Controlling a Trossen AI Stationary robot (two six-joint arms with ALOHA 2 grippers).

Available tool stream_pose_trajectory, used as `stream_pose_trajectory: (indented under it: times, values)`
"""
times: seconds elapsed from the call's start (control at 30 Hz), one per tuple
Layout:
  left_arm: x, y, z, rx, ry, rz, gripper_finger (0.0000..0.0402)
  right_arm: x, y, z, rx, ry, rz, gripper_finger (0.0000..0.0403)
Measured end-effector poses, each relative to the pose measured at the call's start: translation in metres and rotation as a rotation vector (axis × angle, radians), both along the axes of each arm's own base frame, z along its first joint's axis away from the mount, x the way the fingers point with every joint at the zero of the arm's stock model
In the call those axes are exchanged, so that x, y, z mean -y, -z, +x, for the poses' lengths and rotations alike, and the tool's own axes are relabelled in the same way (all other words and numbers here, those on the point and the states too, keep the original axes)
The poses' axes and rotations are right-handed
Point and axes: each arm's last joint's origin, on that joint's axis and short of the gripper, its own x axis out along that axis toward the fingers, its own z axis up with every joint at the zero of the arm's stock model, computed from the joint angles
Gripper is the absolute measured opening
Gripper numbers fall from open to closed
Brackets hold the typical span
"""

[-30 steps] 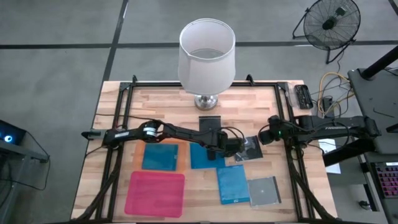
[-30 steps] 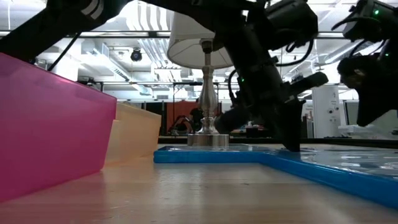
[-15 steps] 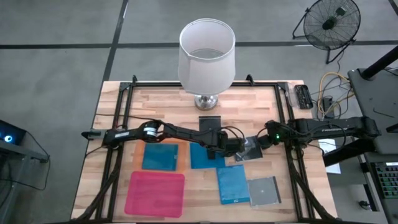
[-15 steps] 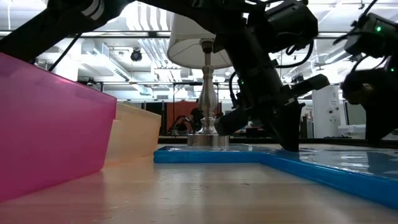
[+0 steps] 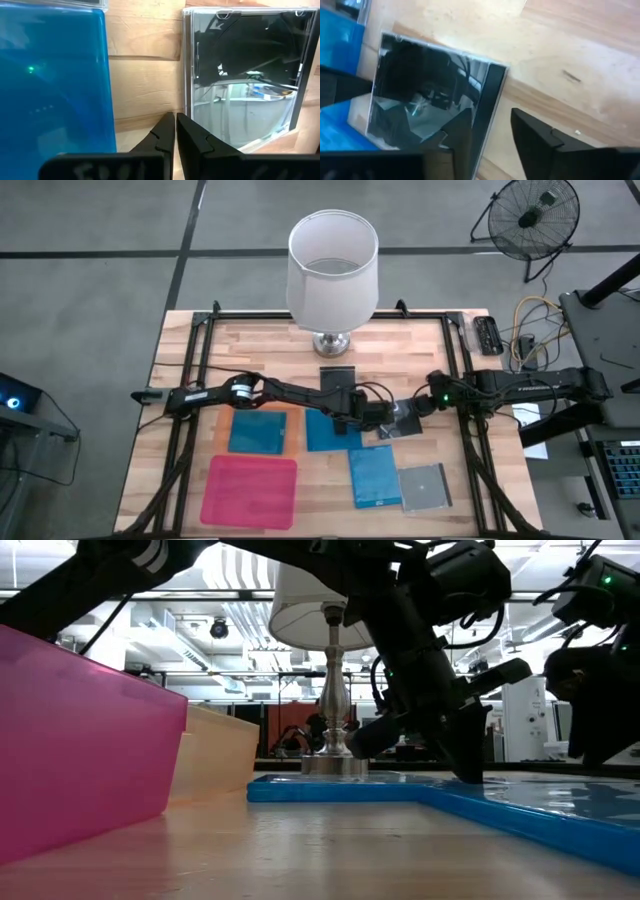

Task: Pick & place jewel cases by type
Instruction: Put the middle right black CD case into the pink bin

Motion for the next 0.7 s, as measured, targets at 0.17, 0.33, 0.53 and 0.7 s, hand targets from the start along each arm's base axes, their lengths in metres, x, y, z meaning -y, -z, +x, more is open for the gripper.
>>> stream_pose_trajectory:
  times: [0.17,0.33,0.53,0.7]
  values:
    - [-0.0004,-0.0004,0.0006,0.007,-0.001,-0.001,0.0,0.0003,0.0047,0.0005,-0.016,0.069,0.03,0.0189]
    - [-0.0004,-0.0002,0.0007,0.008,-0.006,-0.004,0.0,0.0001,0.0042,0.0045,0.009,0.097,0.059,0.0216]
    - [-0.0003,-0.0001,0.0006,0.006,-0.005,-0.007,0.0,-0.0001,0.0046,0.0058,0.014,0.141,0.094,0.0219]
    - [0.0002,0.0027,0.0017,0.008,-0.001,-0.021,0.0,-0.0006,0.0046,0.0058,0.014,0.152,0.119,0.0219]
